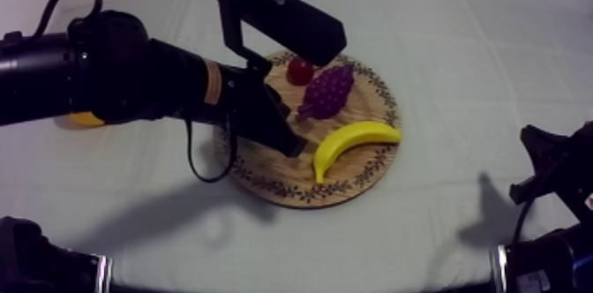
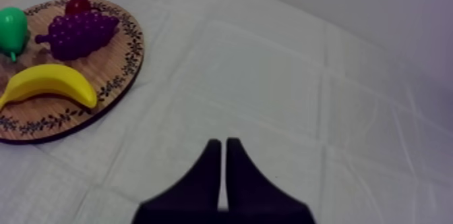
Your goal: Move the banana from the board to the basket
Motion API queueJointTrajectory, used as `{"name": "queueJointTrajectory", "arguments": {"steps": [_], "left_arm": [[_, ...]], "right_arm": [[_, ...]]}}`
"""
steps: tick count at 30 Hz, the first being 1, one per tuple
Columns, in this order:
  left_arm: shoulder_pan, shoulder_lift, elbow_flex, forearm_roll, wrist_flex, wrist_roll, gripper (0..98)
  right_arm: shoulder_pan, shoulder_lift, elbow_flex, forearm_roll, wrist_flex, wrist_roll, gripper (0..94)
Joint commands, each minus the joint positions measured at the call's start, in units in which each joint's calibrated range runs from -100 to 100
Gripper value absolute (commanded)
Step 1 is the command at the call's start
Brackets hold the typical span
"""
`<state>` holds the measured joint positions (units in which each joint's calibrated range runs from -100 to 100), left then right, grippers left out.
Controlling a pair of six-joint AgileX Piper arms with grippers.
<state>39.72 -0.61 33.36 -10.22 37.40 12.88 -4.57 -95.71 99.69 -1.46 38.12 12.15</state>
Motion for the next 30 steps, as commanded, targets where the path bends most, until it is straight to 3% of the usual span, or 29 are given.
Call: {"name": "queueJointTrajectory", "arguments": {"steps": [1,4,7,18,24,30], "left_arm": [[0.0,-0.2,0.2,0.08,0.0,0.2,6.3],[-0.1,-0.7,0.6,0.42,0.8,0.9,38.3],[-0.2,-1.2,0.8,0.79,1.7,1.0,54.5],[-0.6,-0.2,0.1,2.75,2.3,-0.7,55.2],[-1.5,4.9,-4.0,5.98,4.3,-3.8,54.5],[-1.7,12.7,-12.9,8.01,11.1,-5.9,54.3]], "right_arm": [[0.0,0.0,0.0,0.0,0.0,0.0,0.5],[0.0,0.0,0.0,0.0,0.0,0.0,0.5],[0.0,0.0,0.0,0.0,0.0,0.0,0.5],[0.0,0.0,0.0,0.0,0.0,0.0,0.5],[0.0,0.0,0.0,0.0,0.0,0.0,0.5],[0.0,0.0,0.0,0.0,0.0,0.0,0.5]]}}
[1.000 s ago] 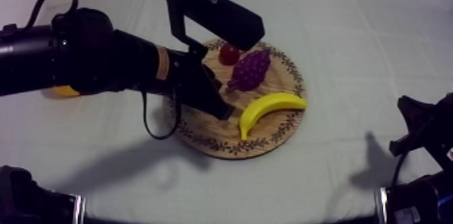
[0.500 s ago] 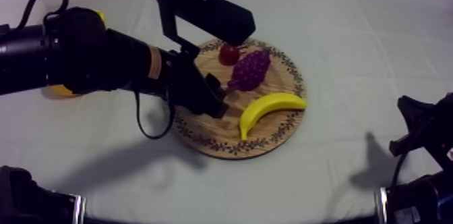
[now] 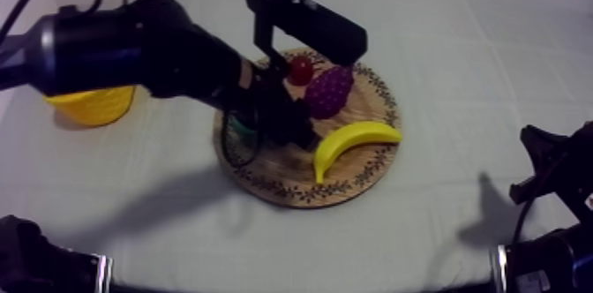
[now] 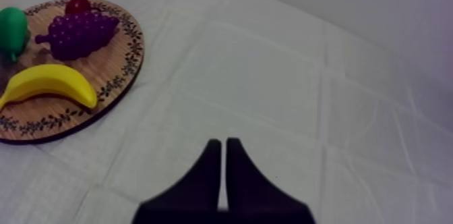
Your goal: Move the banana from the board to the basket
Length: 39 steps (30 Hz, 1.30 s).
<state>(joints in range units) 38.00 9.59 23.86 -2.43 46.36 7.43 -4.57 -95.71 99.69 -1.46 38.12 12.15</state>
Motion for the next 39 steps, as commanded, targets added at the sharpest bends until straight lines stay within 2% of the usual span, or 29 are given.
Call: {"name": "queueJointTrajectory", "arguments": {"steps": [1,7,15,21,39], "left_arm": [[0.1,4.0,-5.0,0.50,3.2,-0.7,54.3],[0.4,11.8,-12.6,1.65,9.4,-1.7,54.0],[1.2,20.2,-22.1,2.00,17.3,-2.0,53.6],[1.6,26.3,-30.5,2.72,22.7,-3.3,53.2],[0.9,40.6,-52.3,3.02,40.7,-3.2,49.0]], "right_arm": [[0.0,0.0,0.0,0.0,0.0,0.0,0.5],[0.0,0.0,0.0,0.0,0.0,0.0,0.5],[0.0,0.0,0.0,0.0,0.0,0.0,0.5],[0.0,0.0,0.0,0.0,0.0,0.0,0.5],[0.0,0.0,0.0,0.0,0.0,0.0,0.5]]}}
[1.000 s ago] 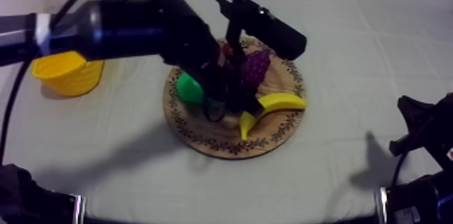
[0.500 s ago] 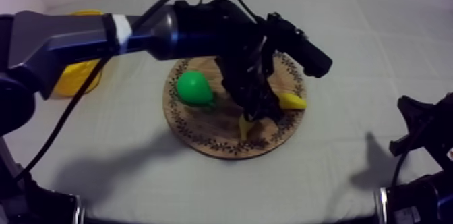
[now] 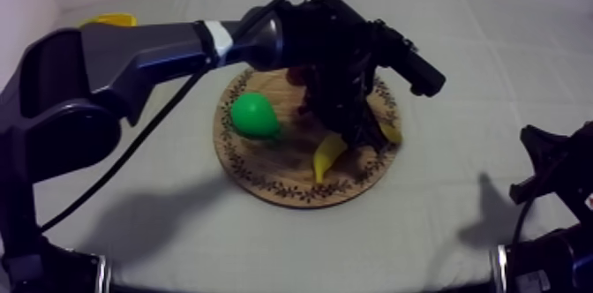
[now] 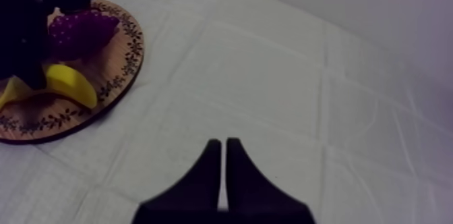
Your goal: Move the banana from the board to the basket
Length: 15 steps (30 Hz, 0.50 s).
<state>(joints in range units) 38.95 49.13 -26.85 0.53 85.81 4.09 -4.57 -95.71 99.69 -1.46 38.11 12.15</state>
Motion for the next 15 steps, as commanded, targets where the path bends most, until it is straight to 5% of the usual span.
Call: {"name": "queueJointTrajectory", "arguments": {"steps": [1,9,15], "left_arm": [[-0.2,1.9,-2.7,0.18,2.4,0.3,48.2],[0.1,7.5,-11.2,0.04,10.0,0.4,43.6],[0.9,6.8,-10.3,-1.53,7.7,1.0,29.4]], "right_arm": [[0.0,0.0,0.0,0.0,0.0,0.0,0.5],[0.0,0.0,0.0,0.0,0.0,0.0,0.5],[0.0,0.0,0.0,0.0,0.0,-0.1,0.5]]}}
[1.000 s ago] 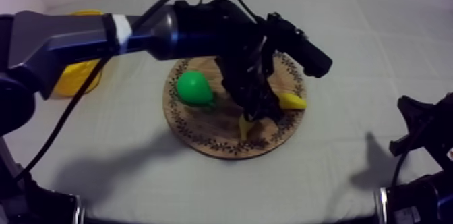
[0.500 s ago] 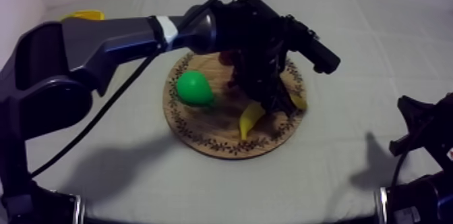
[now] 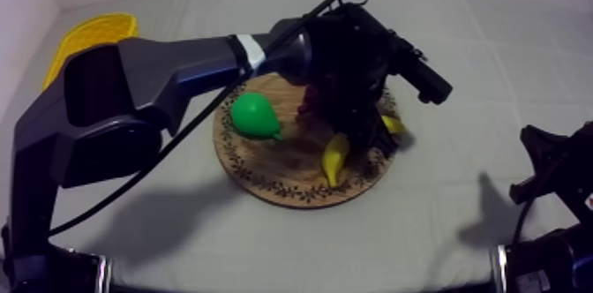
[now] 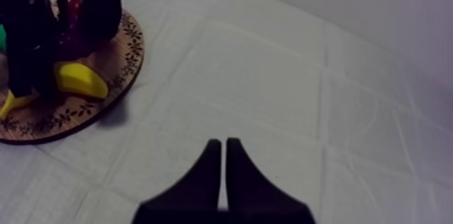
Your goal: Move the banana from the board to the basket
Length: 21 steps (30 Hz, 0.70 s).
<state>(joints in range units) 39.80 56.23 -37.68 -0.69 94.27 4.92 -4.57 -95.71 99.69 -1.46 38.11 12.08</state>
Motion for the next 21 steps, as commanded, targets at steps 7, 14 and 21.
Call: {"name": "queueJointTrajectory", "arguments": {"steps": [7,14,21], "left_arm": [[1.1,-6.0,4.5,-2.33,-4.2,1.4,22.9],[0.8,-19.3,8.5,-5.95,-0.7,3.5,22.6],[-5.0,-36.7,19.5,-8.31,-0.1,4.8,23.0]], "right_arm": [[0.0,0.0,0.0,0.0,0.0,0.0,0.5],[0.0,0.0,0.0,0.0,0.0,0.0,0.5],[0.0,0.0,0.0,0.0,0.0,0.0,0.5]]}}
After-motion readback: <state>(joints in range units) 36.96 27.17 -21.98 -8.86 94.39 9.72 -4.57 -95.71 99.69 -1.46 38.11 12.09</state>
